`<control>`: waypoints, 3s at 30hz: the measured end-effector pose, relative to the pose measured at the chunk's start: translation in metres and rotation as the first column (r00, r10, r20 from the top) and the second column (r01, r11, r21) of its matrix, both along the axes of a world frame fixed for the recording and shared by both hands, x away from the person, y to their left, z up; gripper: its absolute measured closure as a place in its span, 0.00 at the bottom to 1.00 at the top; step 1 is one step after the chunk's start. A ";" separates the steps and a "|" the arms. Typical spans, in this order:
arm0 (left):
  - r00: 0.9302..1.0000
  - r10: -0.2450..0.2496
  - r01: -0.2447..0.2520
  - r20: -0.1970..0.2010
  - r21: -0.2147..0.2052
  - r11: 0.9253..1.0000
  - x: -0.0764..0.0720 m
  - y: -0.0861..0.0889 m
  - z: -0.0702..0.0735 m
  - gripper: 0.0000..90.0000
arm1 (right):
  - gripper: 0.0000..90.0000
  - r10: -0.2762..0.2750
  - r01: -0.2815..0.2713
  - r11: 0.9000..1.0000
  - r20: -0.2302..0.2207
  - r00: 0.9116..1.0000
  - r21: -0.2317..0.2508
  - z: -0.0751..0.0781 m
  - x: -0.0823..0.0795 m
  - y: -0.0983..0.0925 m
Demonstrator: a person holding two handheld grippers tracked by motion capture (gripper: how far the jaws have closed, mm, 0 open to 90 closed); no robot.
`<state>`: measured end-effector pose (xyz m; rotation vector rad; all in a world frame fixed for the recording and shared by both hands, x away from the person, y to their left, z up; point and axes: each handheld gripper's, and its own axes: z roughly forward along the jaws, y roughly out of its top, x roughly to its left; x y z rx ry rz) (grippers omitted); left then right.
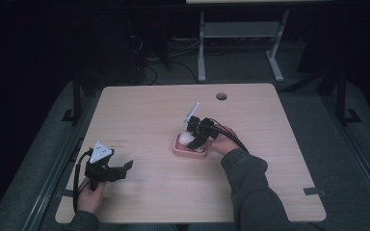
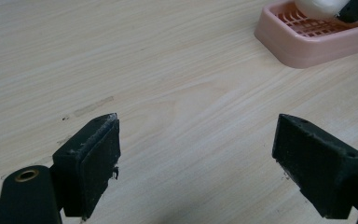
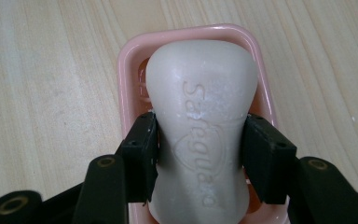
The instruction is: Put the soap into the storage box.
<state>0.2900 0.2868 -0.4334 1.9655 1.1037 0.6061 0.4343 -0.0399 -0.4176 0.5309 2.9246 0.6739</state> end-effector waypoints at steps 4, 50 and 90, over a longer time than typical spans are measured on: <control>1.000 0.000 0.000 0.000 0.000 1.000 0.000 0.000 0.000 0.16 | 0.53 -0.001 0.001 1.000 0.002 1.000 -0.004 -0.001 -0.001 0.001; 1.000 -0.007 0.007 -0.001 0.012 1.000 0.000 -0.001 0.000 0.16 | 0.42 -0.076 0.075 0.995 0.004 0.997 0.062 0.018 -0.016 -0.035; 1.000 -0.008 0.008 -0.004 0.015 1.000 0.000 -0.001 -0.001 0.16 | 0.39 -0.137 0.137 0.984 -0.005 0.991 0.116 0.023 -0.036 -0.070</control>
